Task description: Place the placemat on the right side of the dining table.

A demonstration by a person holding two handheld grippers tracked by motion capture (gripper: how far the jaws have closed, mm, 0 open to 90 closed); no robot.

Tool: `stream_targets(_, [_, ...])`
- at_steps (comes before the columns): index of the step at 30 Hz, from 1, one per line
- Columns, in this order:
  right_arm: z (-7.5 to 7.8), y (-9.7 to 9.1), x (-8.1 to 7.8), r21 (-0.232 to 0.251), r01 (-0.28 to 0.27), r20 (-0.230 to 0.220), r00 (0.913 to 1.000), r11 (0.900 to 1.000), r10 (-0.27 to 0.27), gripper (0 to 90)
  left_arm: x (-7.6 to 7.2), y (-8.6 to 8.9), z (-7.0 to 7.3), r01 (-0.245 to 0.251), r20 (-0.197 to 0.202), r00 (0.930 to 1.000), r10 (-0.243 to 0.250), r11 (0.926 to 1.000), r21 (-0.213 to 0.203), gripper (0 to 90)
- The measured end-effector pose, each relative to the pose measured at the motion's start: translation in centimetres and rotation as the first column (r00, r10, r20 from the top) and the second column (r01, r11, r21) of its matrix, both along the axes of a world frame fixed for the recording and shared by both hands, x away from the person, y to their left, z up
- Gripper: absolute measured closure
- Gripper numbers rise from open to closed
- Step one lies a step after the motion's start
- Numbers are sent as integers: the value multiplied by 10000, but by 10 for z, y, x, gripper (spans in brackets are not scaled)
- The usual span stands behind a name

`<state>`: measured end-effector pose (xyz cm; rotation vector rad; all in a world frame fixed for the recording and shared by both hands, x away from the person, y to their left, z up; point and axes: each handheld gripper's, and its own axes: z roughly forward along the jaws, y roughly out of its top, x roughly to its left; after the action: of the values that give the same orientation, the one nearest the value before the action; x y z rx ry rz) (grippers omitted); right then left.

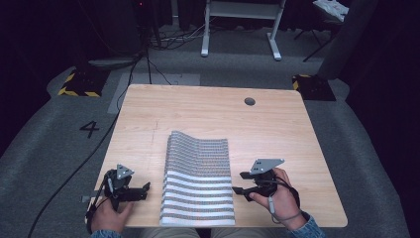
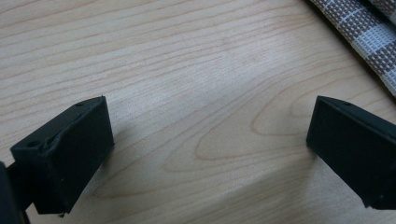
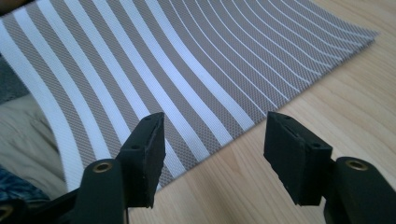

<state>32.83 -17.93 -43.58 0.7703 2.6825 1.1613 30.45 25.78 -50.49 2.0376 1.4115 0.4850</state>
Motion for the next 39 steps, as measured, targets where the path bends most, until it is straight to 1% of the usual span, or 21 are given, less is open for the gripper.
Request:
stream_targets(2, [6,7,0,26,-226,90,9997,9997,226,387,0,0,0,0,1,10000,0,10000,-3,6])
stream_targets(5, [12,16,2,56,-372,59,9993,9993,372,350,0,0,0,0,0,10000,0,10000,-5,6])
stream_targets(8, [19,27,3,-105,-561,247,9981,9984,564,301,1,0,0,13,8,10000,-14,10000,13,6])
stream_targets(9, [20,31,2,-58,-620,290,9976,9981,621,290,2,0,0,-2,13,10000,2,10000,13,6])
stream_targets(10, [21,36,3,-72,-786,448,9959,9969,789,273,2,0,0,26,-29,10000,-26,10000,-20,6])
stream_targets(12, [22,42,4,-123,-754,396,9963,9971,758,249,3,0,0,31,-14,10000,-31,10000,4,6])
stream_targets(15, [23,53,7,-76,-798,488,9956,9968,801,230,3,0,0,31,2,10000,-31,10000,4,6])
stream_targets(17, [24,60,10,-77,-761,377,9964,9971,764,219,3,0,0,28,11,10000,-28,10000,17,6])
stream_targets(20, [24,71,13,-27,-758,210,9969,9971,759,211,3,0,0,35,0,10000,-35,10000,16,6])
stream_targets(21, [24,75,14,75,-813,215,9965,9967,811,207,3,0,0,38,-8,10000,-38,10000,11,6])
stream_targets(24, [23,87,17,128,-946,292,9951,9954,942,188,3,0,0,42,-11,10000,-42,10000,-2,7])
stream_targets(26, [24,96,18,296,-996,269,9947,9946,988,185,2,0,0,47,-3,10000,-47,10000,-5,9])
stream_targets(27, [23,101,19,307,-1116,346,9933,9933,1106,182,2,1,0,41,18,10000,-41,10000,24,11])
stream_targets(29, [21,113,20,414,-1247,331,9918,9913,1234,171,1,1,0,68,19,10000,-68,10000,-1,15])
stream_targets(30, [21,117,20,359,-1255,321,9917,9915,1243,171,1,1,0,77,27,10000,-77,10000,-9,16])
stream_targets(31, [19,123,20,426,-1235,270,9921,9914,1224,171,0,1,0,80,23,10000,-80,10000,-7,16])
stream_targets(32, [16,128,21,437,-1220,335,9921,9916,1206,171,0,1,0,62,56,10000,-62,10000,4,16])
stream_targets(34, [11,140,22,489,-1060,-22,9943,9932,1062,171,0,1,0,75,41,10000,-75,10000,-17,18])
stream_targets(35, [9,145,23,405,-1115,-37,9937,9929,1118,172,0,1,0,62,47,10000,-62,10000,-10,17])
stream_targets(36, [8,150,23,430,-1118,-163,9935,9928,1126,171,0,1,0,65,46,10000,-65,10000,-7,17])
stream_targets(39, [6,161,24,524,-1074,-82,9941,9928,1080,166,0,1,0,65,45,10000,-65,10000,-14,17])
